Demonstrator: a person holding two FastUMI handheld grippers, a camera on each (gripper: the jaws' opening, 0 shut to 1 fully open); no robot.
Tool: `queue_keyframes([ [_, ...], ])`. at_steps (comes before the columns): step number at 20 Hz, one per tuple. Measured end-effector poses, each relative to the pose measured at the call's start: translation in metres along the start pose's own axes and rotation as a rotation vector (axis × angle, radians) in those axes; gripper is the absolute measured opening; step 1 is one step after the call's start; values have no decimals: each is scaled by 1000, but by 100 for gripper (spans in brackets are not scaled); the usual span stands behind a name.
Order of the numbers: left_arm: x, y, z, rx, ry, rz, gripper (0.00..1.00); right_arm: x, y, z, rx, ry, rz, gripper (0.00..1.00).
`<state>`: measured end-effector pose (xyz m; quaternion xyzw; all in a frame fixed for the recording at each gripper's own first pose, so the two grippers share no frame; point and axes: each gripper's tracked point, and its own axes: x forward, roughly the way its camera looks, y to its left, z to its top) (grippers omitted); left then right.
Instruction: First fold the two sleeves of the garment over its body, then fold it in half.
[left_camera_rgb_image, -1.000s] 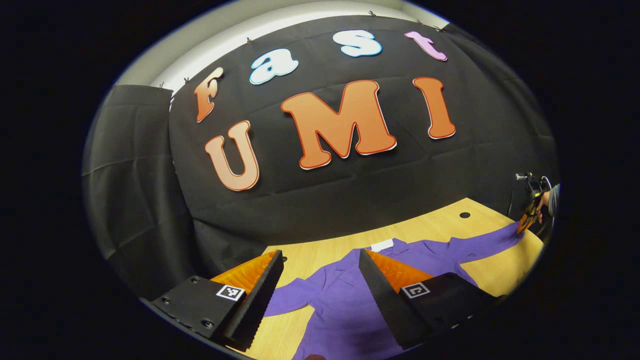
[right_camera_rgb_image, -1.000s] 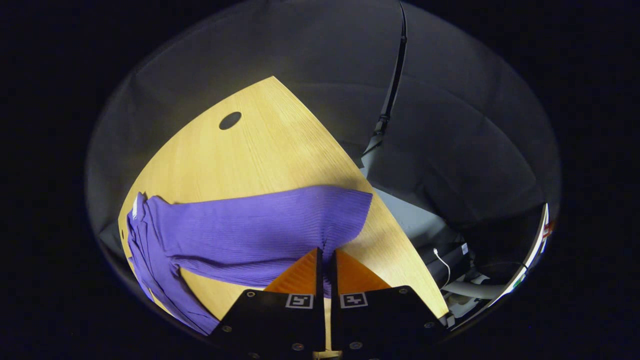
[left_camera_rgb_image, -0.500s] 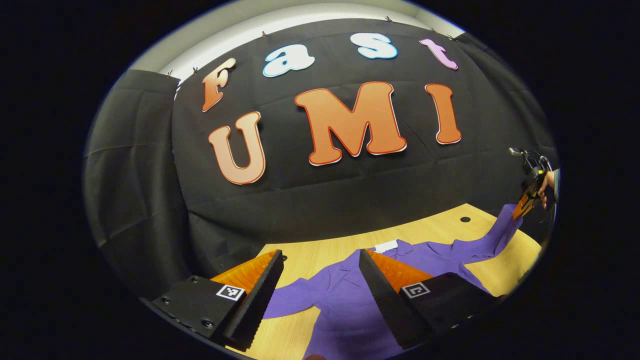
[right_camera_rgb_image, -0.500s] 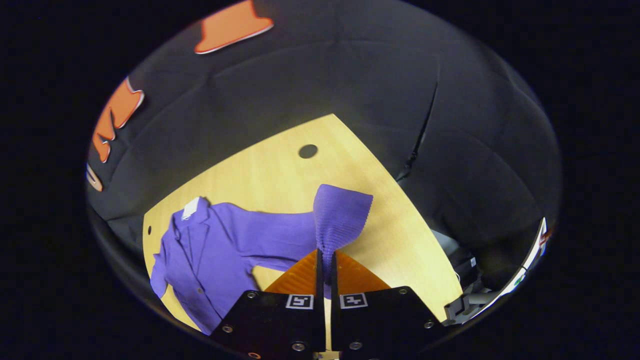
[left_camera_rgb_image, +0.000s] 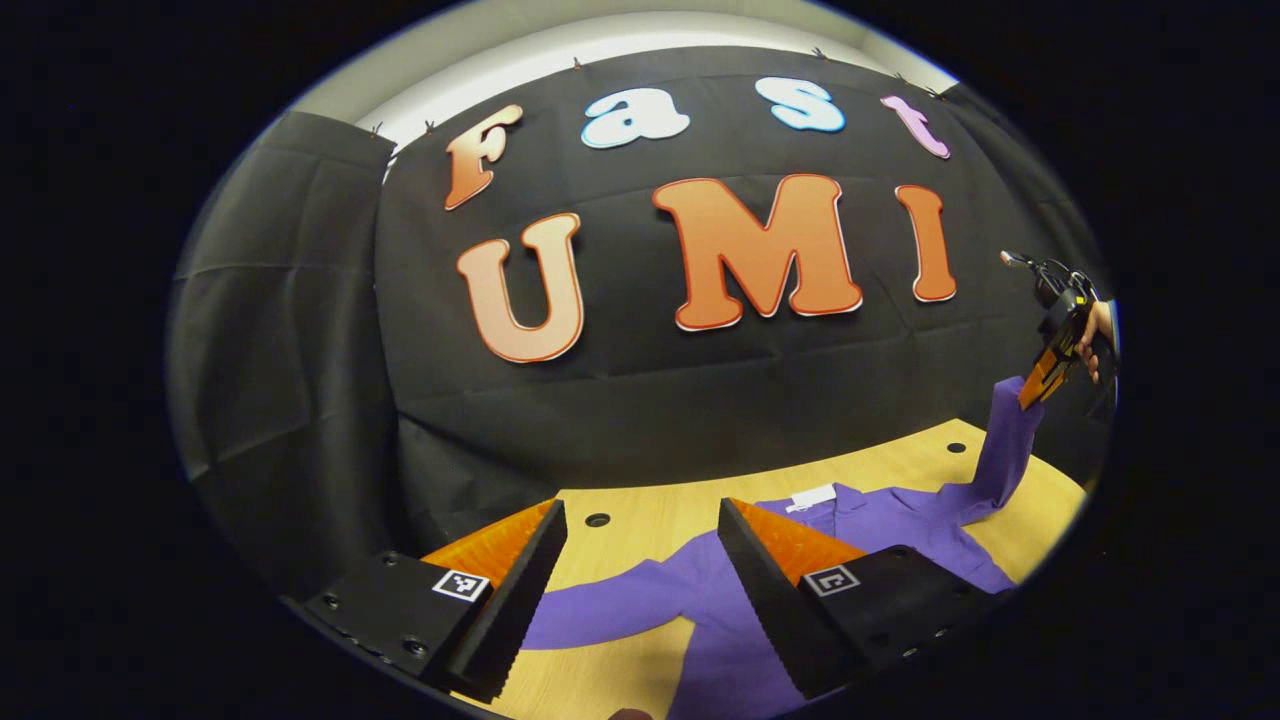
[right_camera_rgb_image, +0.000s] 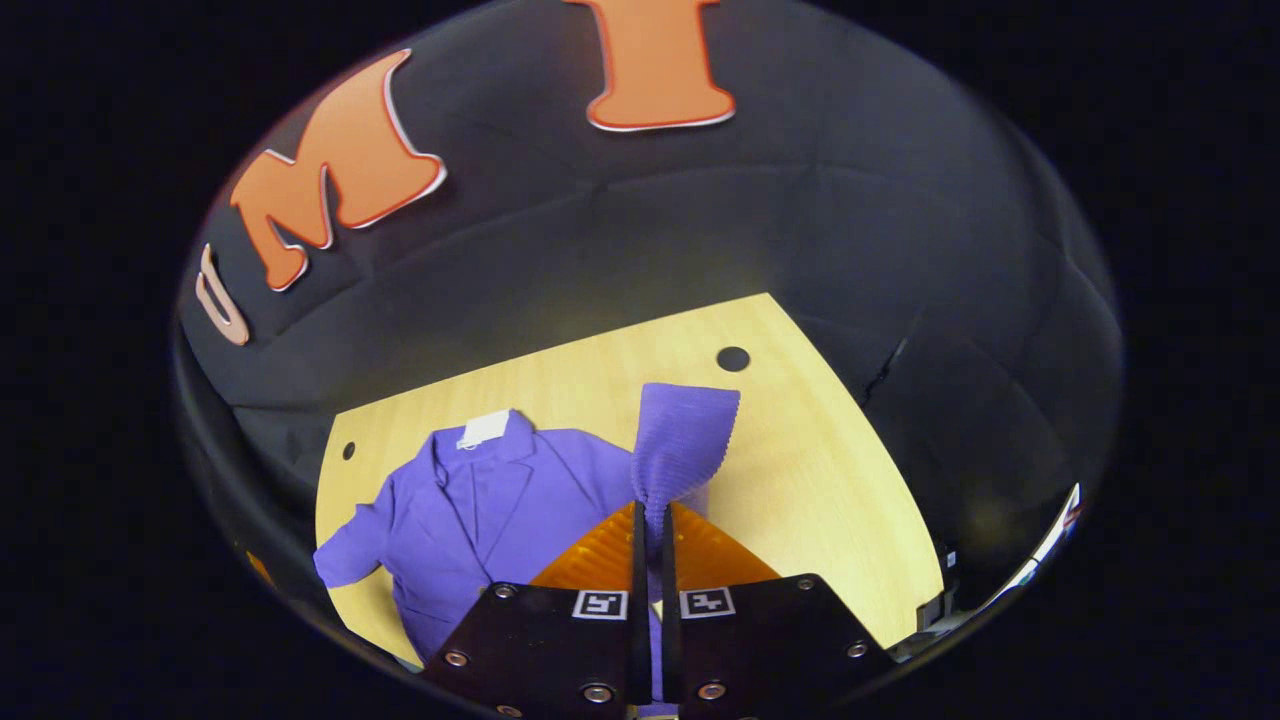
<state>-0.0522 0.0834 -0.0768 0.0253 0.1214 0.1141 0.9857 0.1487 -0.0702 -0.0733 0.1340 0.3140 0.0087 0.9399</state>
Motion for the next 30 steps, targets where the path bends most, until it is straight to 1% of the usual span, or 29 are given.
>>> queue_keyframes([
  [2, 0, 21, -6, -27, 5, 26, 98, 0, 36, -2, -18, -2, 35, 4],
  [8, -2, 85, -31, -63, 42, 121, 98, 8, 139, -13, -110, 26, 145, 4],
  [11, -3, 116, -51, -82, 71, 172, 98, 15, 181, -21, -157, 44, 183, 5],
  [14, -8, 147, -67, -81, 108, 227, 98, 20, 220, -35, -184, 73, 226, 4],
  [17, -10, 171, -83, -95, 140, 264, 98, 27, 257, -49, -215, 90, 264, 5],
  [19, -6, 184, -93, -96, 170, 284, 98, 31, 277, -58, -205, 106, 280, 4],
  [20, -6, 195, -103, -85, 207, 316, 98, 29, 288, -67, -191, 138, 305, 6],
  [21, -7, 204, -113, -87, 246, 339, 98, 23, 300, -71, -175, 152, 344, 10],
  [22, -5, 207, -120, -102, 267, 333, 98, 17, 309, -73, -174, 145, 378, 13],
  [23, -1, 209, -126, -113, 288, 332, 99, 13, 316, -73, -178, 132, 400, 13],
  [24, 1, 212, -132, -113, 311, 335, 99, 7, 319, -72, -182, 123, 419, 17],
  [25, 6, 216, -139, -111, 326, 336, 99, 2, 320, -69, -184, 107, 426, 29],
  [26, 10, 219, -142, -114, 335, 333, 99, -2, 319, -65, -188, 82, 436, 35],
  [27, 13, 222, -143, -123, 348, 332, 99, -7, 317, -56, -192, 46, 438, 53],
  [28, 18, 224, -145, -138, 362, 323, 99, -13, 311, -46, -194, 0, 440, 48],
  [29, 22, 225, -149, -160, 378, 311, 98, -21, 303, -35, -195, -50, 432, 51],
  [30, 27, 226, -154, -190, 402, 298, 99, -29, 293, -23, -195, -100, 417, 56],
])
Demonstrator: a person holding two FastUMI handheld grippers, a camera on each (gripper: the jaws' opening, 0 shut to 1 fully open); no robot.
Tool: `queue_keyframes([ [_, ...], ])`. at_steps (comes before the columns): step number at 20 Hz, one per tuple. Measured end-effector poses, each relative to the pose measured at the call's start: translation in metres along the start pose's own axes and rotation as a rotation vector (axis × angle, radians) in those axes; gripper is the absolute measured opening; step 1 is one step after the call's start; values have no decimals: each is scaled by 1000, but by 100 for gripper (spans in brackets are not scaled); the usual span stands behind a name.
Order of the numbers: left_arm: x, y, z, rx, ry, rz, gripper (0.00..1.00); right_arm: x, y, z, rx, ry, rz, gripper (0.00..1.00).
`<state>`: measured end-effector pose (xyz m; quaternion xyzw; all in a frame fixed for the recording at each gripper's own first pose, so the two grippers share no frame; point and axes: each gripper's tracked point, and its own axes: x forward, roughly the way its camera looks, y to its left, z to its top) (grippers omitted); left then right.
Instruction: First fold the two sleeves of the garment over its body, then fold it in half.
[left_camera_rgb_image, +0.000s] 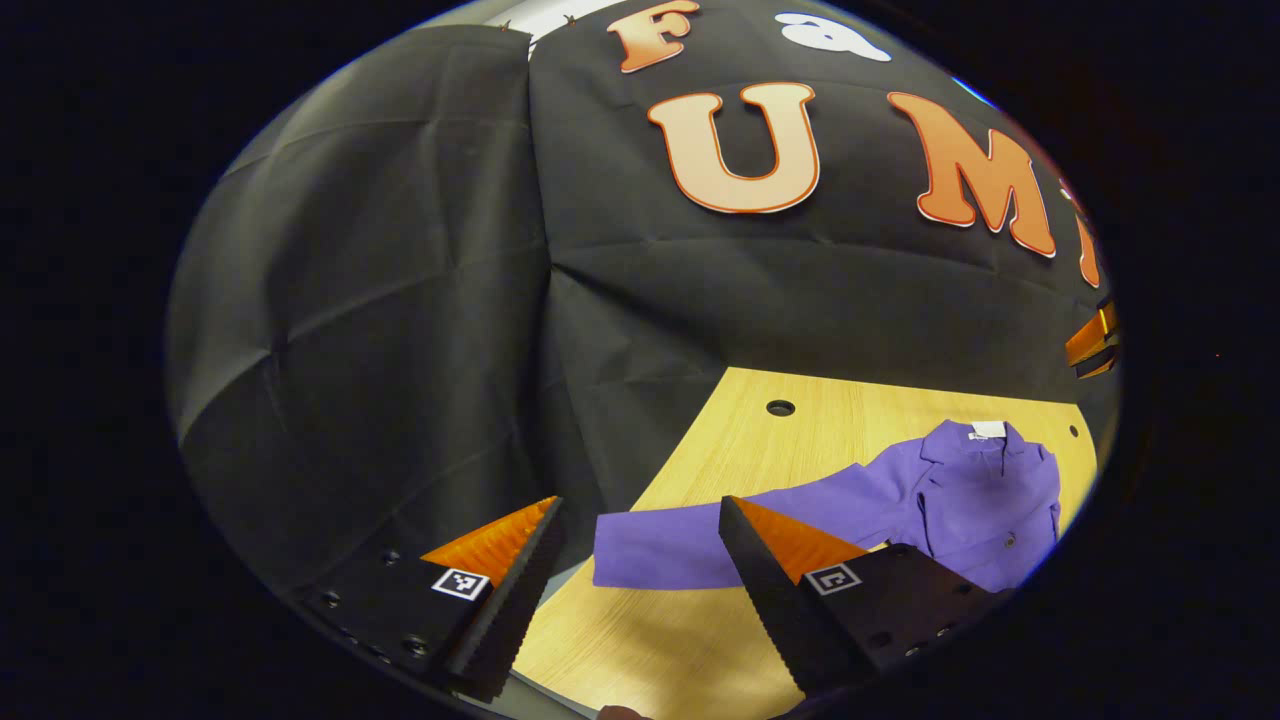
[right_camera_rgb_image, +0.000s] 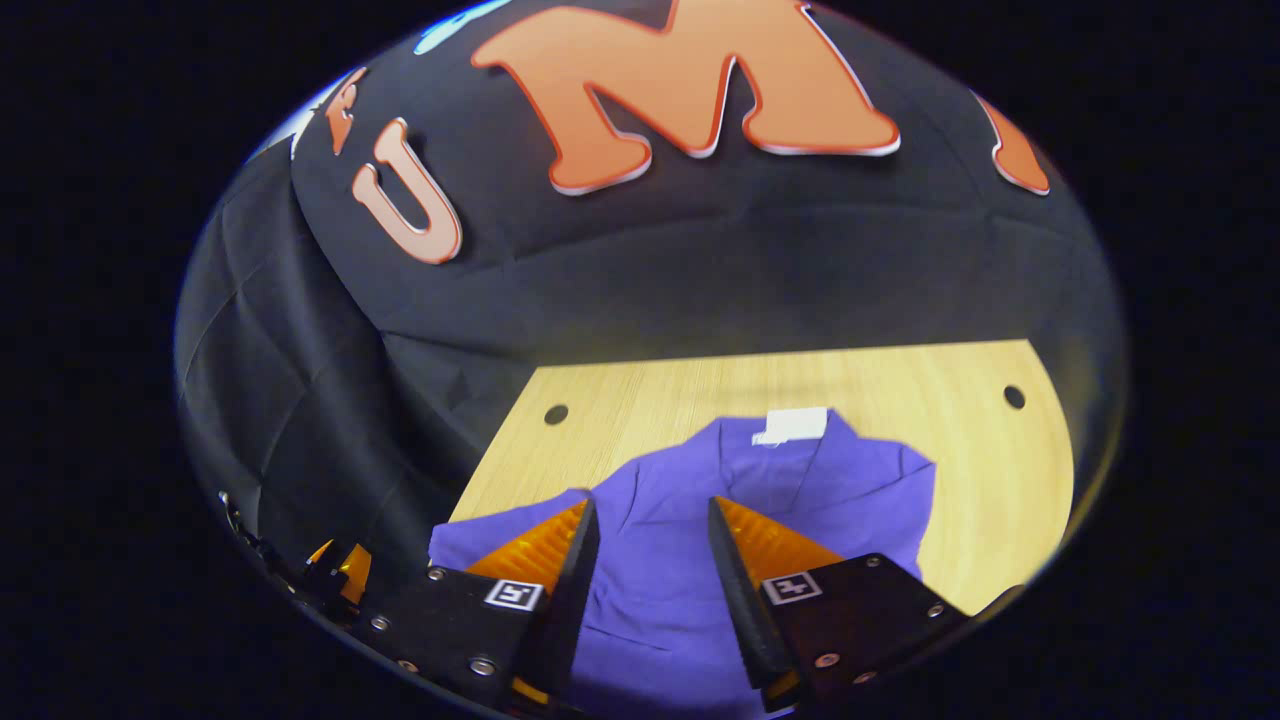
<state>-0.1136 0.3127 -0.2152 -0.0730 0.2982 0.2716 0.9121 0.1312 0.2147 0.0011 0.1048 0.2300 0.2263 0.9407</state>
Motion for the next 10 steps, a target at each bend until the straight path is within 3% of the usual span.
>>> queue_keyframes([
  [1, 8, 1, -5, -23, 35, -12, 98, -12, -10, 12, -14, -51, -25, 68],
  [4, 37, 2, -24, -84, 156, -46, 98, -45, -38, 35, -62, -173, -102, 82],
  [5, 44, 3, -33, -97, 205, -59, 99, -55, -45, 40, -79, -202, -121, 95],
  [10, 86, 6, -71, -135, 425, -101, 99, -102, -70, 34, -141, -273, -187, 95],
])
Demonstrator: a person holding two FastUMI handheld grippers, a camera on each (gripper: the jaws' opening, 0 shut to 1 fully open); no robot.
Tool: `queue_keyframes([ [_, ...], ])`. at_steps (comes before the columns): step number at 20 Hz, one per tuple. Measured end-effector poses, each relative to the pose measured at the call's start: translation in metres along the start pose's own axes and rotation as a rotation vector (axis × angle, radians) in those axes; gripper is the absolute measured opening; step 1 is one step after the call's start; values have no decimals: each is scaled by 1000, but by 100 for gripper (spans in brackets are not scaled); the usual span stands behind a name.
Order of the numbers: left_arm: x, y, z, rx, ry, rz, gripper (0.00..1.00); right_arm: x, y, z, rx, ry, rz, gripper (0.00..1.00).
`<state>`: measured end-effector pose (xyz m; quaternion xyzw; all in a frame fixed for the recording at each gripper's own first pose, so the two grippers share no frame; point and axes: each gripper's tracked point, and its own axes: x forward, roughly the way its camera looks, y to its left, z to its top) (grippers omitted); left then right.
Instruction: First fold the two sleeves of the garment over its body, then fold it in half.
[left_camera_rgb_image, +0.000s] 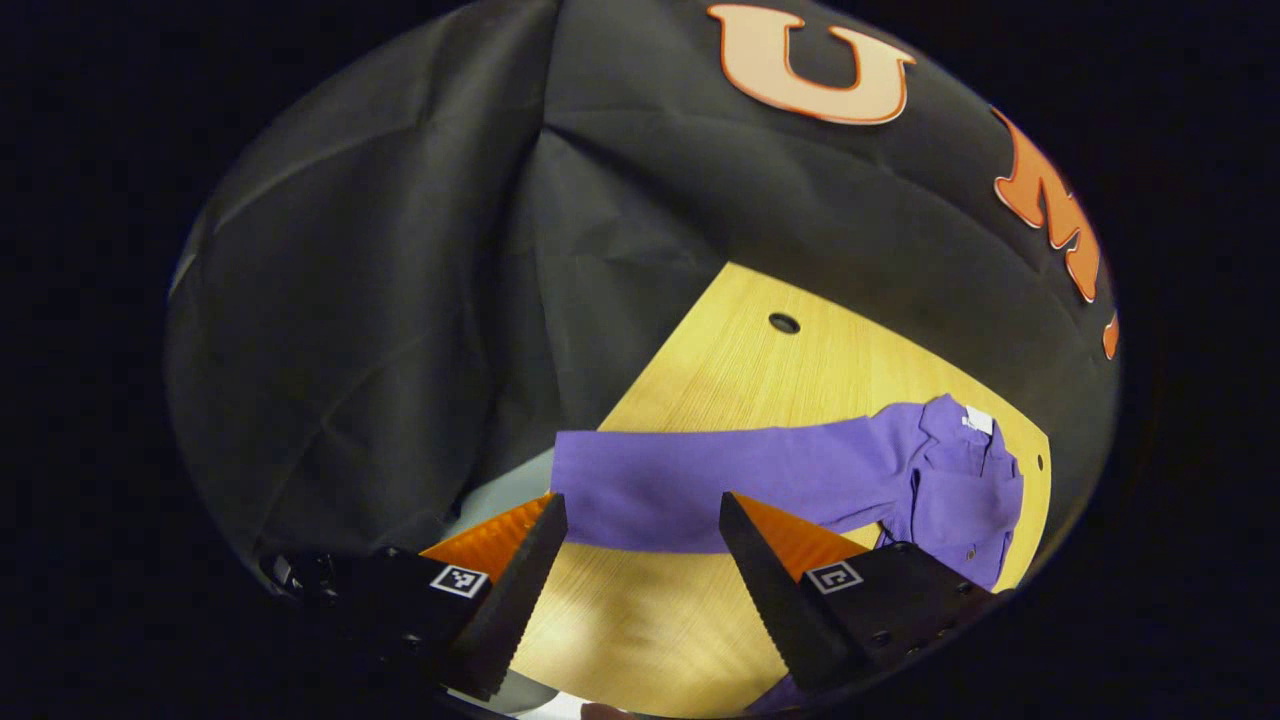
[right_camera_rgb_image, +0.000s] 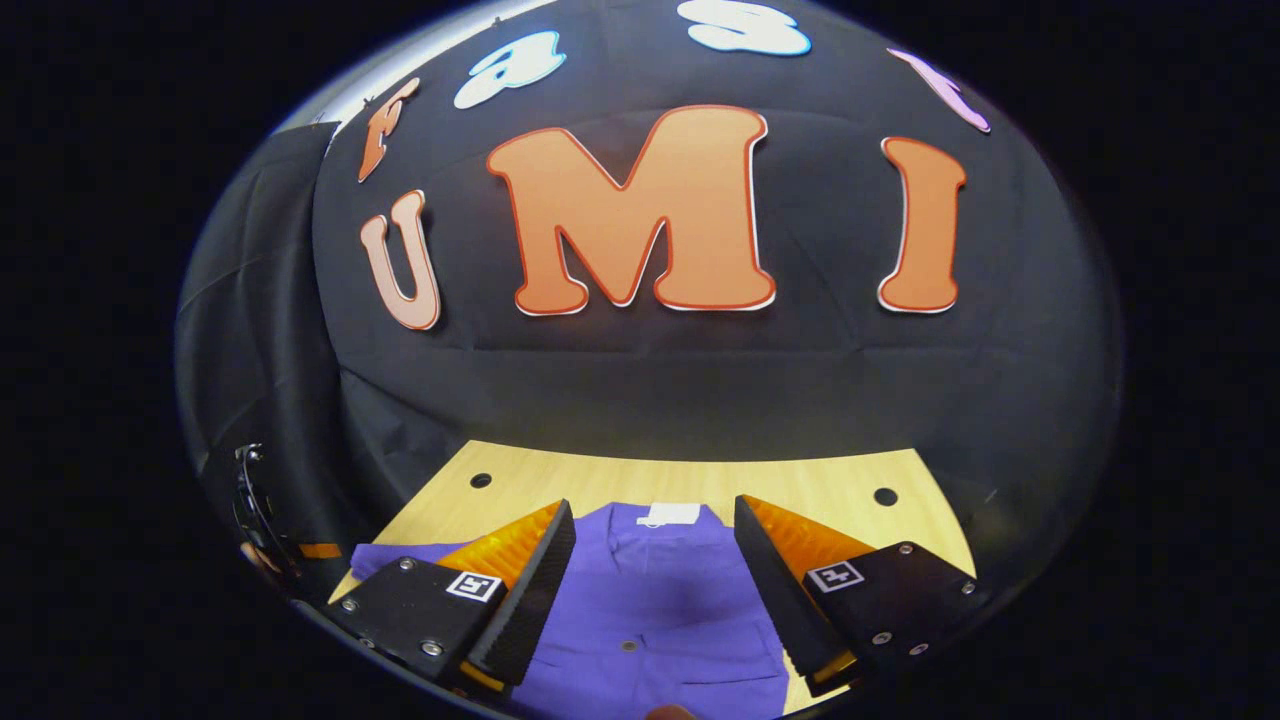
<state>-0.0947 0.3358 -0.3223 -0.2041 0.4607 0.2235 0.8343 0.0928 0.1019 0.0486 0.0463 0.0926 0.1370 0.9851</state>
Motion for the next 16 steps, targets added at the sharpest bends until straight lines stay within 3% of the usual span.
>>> queue_keyframes([
  [3, 27, 9, -9, -12, 121, 3, 99, -26, -11, -12, 9, 6, -21, 95],
  [11, 83, 32, -37, 2, 362, -37, 98, -75, -34, -54, 49, 35, -199, 95],
  [16, 110, 39, -53, 3, 444, -10, 98, -92, -25, -59, 51, 54, -194, 95],
])
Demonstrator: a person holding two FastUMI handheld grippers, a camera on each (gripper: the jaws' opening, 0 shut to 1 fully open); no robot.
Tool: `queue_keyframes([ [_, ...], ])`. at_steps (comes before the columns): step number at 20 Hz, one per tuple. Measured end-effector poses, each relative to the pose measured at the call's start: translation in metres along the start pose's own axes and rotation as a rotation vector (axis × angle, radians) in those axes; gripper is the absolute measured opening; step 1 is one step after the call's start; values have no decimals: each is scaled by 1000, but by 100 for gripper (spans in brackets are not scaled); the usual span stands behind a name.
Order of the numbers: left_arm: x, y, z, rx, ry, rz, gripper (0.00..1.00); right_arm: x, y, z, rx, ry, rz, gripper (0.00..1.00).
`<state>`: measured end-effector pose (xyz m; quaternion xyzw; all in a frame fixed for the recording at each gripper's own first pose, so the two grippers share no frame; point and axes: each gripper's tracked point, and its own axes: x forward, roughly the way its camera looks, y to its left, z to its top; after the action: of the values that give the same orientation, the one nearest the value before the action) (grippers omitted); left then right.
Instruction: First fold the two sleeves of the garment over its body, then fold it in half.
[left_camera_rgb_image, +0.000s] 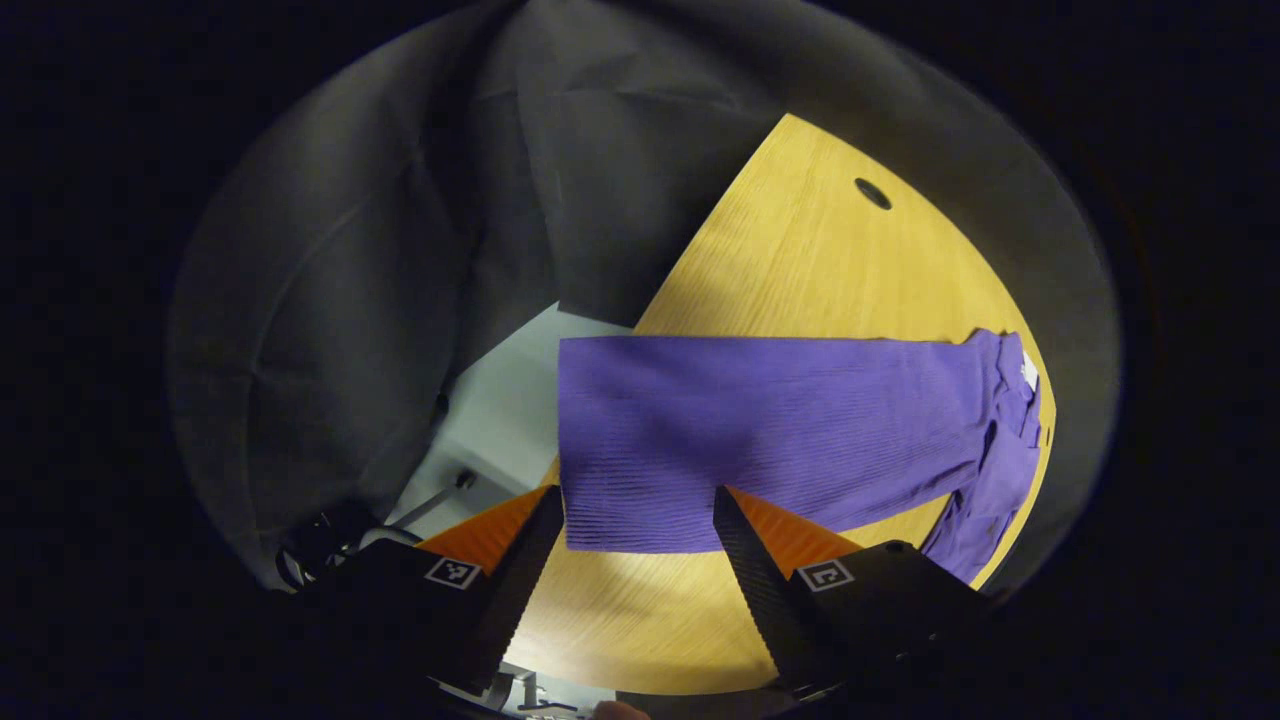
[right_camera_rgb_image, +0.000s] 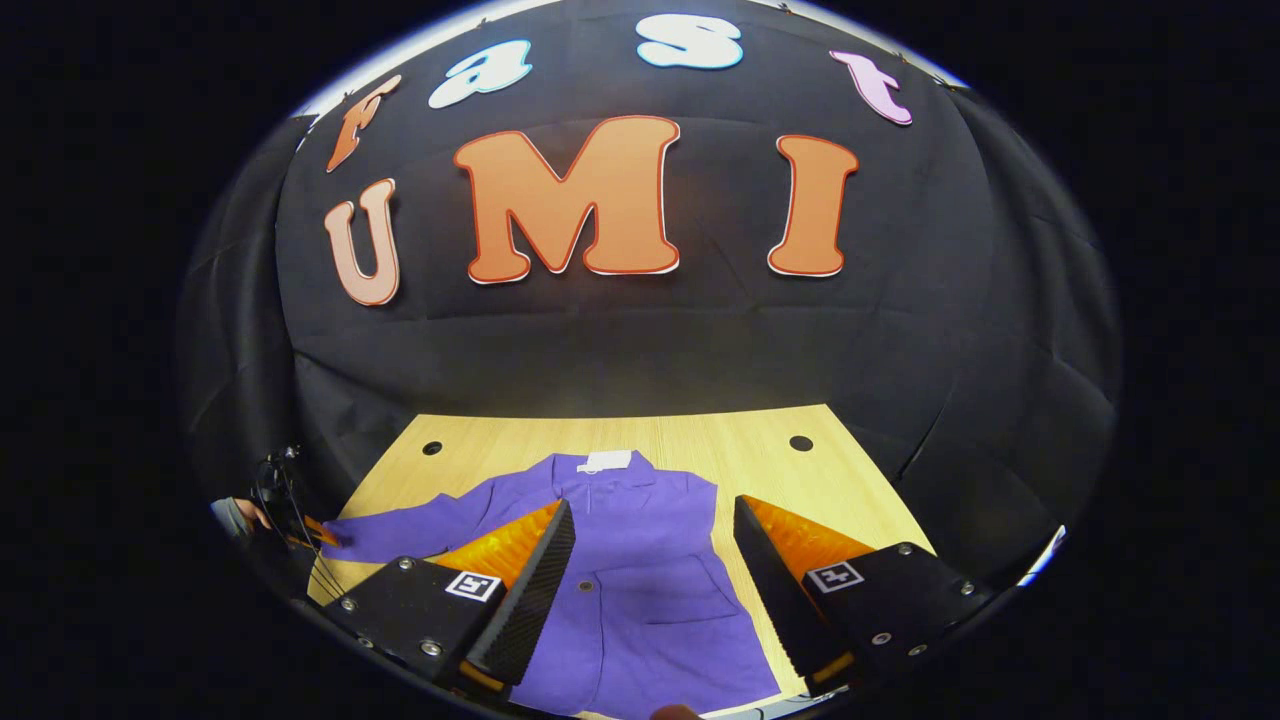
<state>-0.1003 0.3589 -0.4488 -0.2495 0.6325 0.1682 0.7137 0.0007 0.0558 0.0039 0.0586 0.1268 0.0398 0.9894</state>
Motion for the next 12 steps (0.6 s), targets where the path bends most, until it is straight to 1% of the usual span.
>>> queue_keyframes([
  [2, 10, 2, -1, -15, 7, 25, 99, -1, -1, 5, 18, -10, 7, 95],
  [3, 10, 8, 2, -6, 10, 45, 99, -3, -4, 7, 24, -16, 2, 95],
  [4, 10, 7, 3, -2, 12, 50, 98, -4, -8, 8, 26, -20, -5, 100],
  [5, 11, 8, 4, -6, 14, 71, 95, -4, -14, 6, 26, -21, -21, 95],
  [6, 12, 11, 3, -5, 28, 91, 95, -5, -19, 4, 29, -19, -29, 95],
  [8, 15, 6, 4, 9, 34, 80, 73, -7, -27, -1, 47, -8, -38, 95],
  [10, 14, -2, 6, 19, 44, 55, 41, -8, -36, -2, 65, -7, -45, 95],
  [12, 9, -9, 4, 10, 47, 46, 9, -9, -45, -3, 66, -10, -54, 95],
])
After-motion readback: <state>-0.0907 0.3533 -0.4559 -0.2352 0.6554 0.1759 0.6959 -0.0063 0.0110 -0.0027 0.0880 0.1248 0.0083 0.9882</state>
